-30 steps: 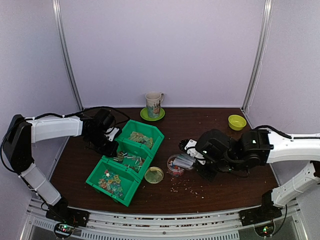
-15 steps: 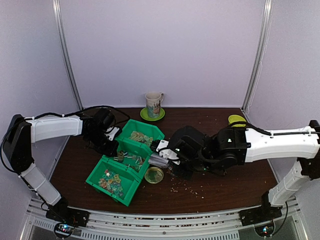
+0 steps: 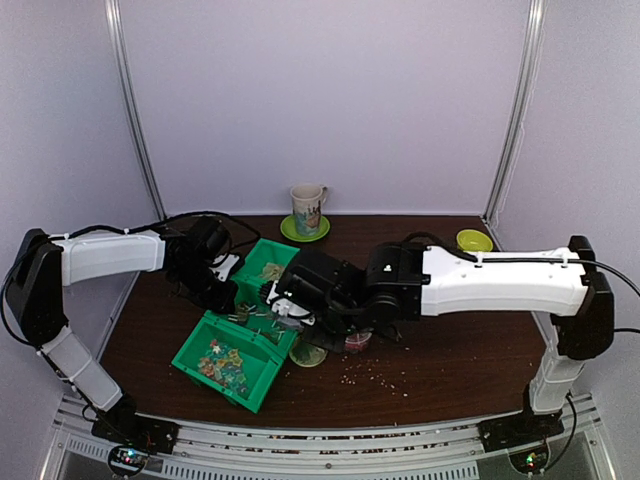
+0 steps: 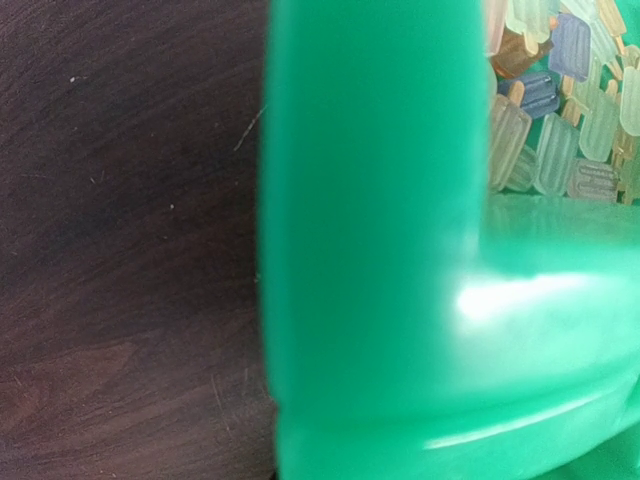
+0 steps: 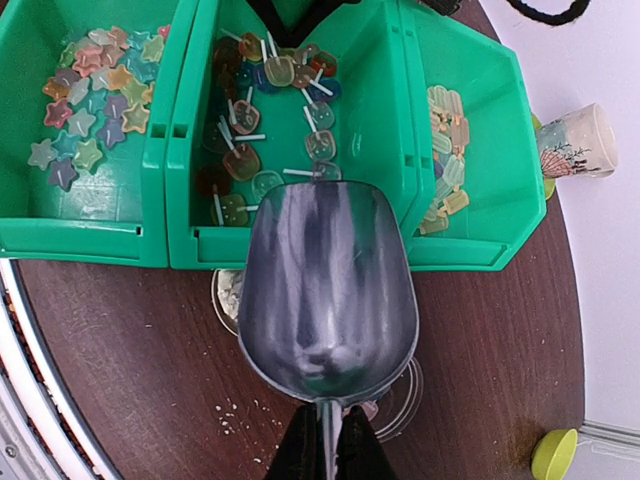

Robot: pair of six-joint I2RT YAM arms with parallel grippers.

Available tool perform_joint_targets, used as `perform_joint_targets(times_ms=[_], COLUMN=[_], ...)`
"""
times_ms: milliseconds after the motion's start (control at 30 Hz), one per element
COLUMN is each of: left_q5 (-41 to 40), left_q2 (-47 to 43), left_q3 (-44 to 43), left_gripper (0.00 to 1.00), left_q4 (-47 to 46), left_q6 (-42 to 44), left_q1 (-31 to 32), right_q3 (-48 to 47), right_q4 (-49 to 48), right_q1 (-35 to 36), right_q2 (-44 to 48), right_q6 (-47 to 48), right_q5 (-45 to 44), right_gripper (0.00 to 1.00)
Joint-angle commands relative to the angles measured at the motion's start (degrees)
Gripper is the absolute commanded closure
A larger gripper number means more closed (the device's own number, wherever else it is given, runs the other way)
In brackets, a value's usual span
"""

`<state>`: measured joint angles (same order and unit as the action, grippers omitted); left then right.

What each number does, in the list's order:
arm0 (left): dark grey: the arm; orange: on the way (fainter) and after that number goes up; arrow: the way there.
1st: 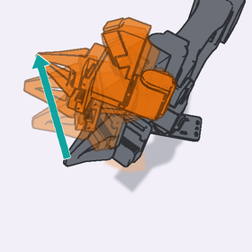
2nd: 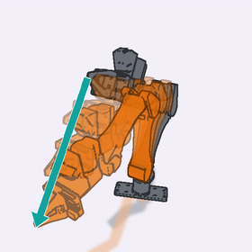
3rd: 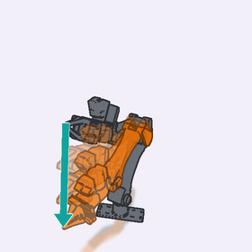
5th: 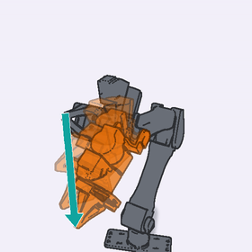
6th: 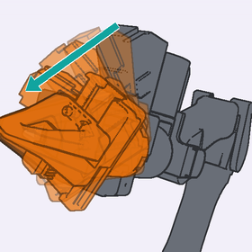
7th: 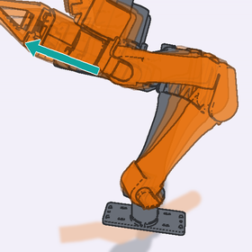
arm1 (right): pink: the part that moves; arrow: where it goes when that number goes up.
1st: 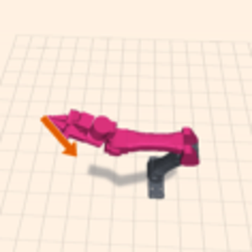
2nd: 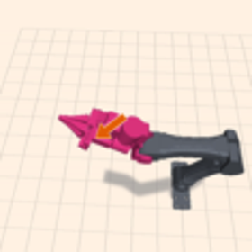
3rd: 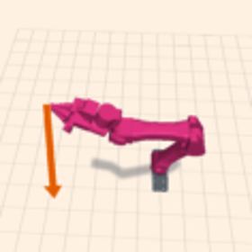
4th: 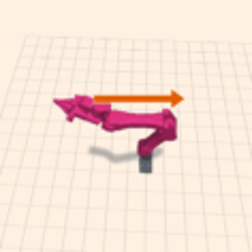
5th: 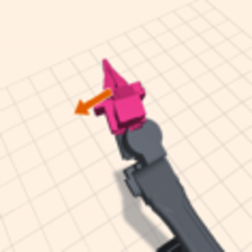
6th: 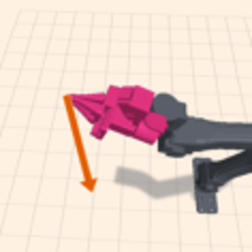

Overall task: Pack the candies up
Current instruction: Scoop the fake candies from the plate.

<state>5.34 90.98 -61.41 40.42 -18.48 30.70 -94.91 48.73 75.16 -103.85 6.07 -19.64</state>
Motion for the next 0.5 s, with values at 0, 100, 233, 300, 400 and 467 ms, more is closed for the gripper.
perform_joint_targets(times_ms=[0, 100, 233, 300, 400, 467], left_q5=[3.6, 2.5, 0.2, -0.8, -1.8, -2.2], left_q2=[-1.4, -1.6, -2.3, -2.7, -3.2, -3.4], left_q3=[-3.4, -3.4, -3.7, -3.6, -3.6, -3.7], left_gripper=[1.0, 1.0, 1.0, 1.0, 1.0, 1.0], left_q4=[-3.9, -3.8, -3.3, -3.2, -3.2, -3.2], left_q6=[0.0, 0.2, 0.4, 0.5, 0.6, 0.8], left_q1=[0.2, 0.6, 1.3, 1.6, 2.0, 2.3], right_q3=[-7.5, -11.5, -16.1, -17.5, -19.1, -20.1], right_q4=[7.8, 10.5, 13.4, 14.6, 16.1, 16.7], right_q1=[0.3, 0.3, 0.3, 0.3, 0.3, 0.3], right_q2=[-4.4, -7.4, -10.9, -12.7, -14.9, -16.2], right_q6=[0.1, 0.0, 0.1, 0.2, 0.5, 0.7], right_q5=[-4.7, -5.5, -5.8, -5.9, -5.9, -5.8], right_gripper=[1.0, 1.0, 1.0, 1.0, 1.0, 1.0])
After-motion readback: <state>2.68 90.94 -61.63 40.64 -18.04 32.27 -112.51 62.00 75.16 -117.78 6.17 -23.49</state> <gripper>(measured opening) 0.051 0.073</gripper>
